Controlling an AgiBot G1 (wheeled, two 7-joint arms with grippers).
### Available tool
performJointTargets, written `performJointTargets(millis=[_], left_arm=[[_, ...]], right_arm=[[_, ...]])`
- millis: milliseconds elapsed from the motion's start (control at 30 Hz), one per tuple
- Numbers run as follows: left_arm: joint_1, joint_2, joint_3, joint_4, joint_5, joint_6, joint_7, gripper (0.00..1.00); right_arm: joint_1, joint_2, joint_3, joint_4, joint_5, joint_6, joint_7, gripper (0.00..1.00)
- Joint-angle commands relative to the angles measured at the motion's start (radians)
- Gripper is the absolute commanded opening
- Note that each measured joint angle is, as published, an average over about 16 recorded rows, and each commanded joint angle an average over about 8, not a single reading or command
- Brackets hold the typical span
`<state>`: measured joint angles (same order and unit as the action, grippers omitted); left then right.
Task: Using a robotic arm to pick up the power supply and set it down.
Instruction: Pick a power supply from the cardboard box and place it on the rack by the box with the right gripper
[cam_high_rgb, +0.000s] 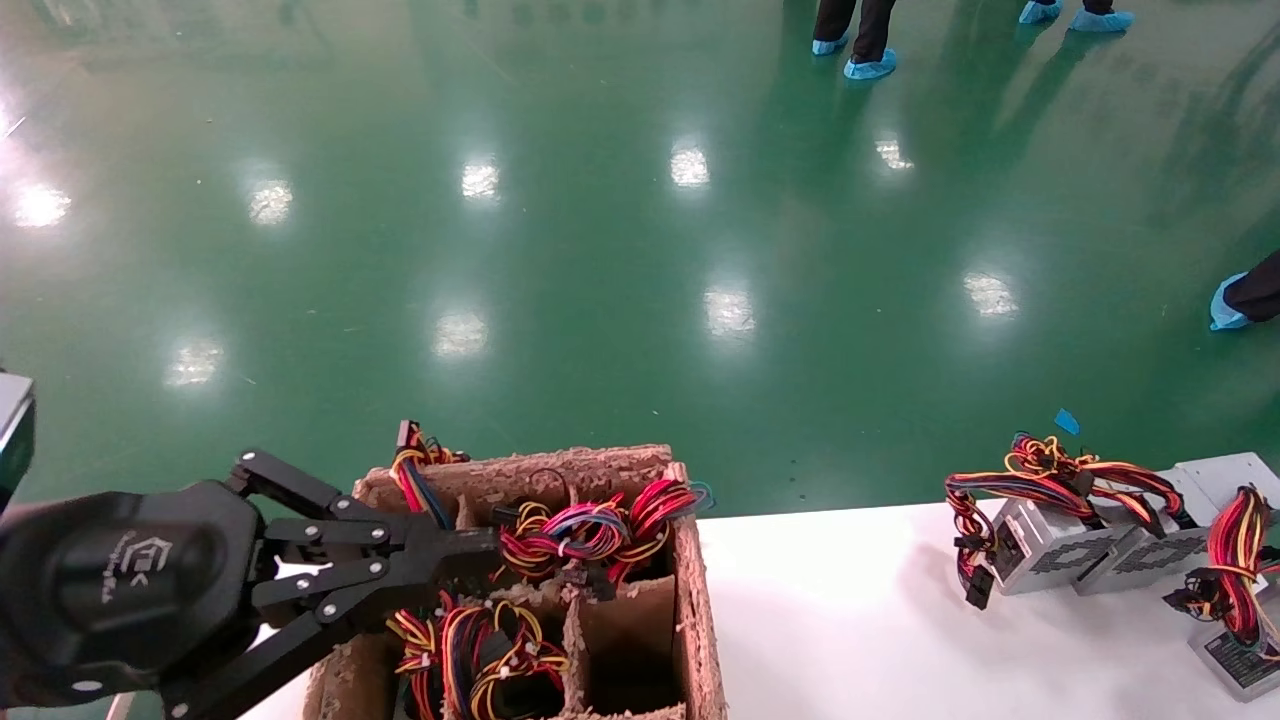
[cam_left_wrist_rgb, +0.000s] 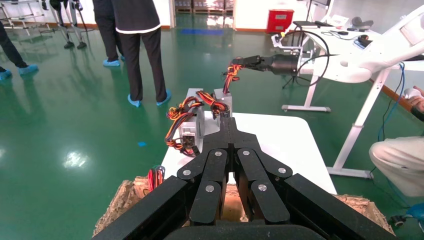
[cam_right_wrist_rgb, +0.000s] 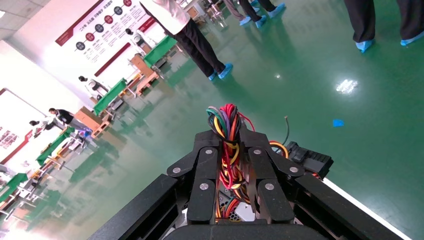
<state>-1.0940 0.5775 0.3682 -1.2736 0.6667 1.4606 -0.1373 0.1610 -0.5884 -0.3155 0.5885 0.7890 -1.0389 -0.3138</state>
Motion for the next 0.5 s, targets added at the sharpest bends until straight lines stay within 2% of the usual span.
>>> performJointTargets(millis=[33,500], left_arm=[[0.0,0.0,0.0,0.0,0.0,0.0,0.0,0.0],[0.0,0.0,0.0,0.0,0.0,0.0,0.0,0.0]], right_arm=[[0.002,0.003,-0.002,-0.008,-0.004,-0.005,0.004,1.0],[-0.025,0.011,0.006,0.002,0.015,0.007,0.012,1.0]])
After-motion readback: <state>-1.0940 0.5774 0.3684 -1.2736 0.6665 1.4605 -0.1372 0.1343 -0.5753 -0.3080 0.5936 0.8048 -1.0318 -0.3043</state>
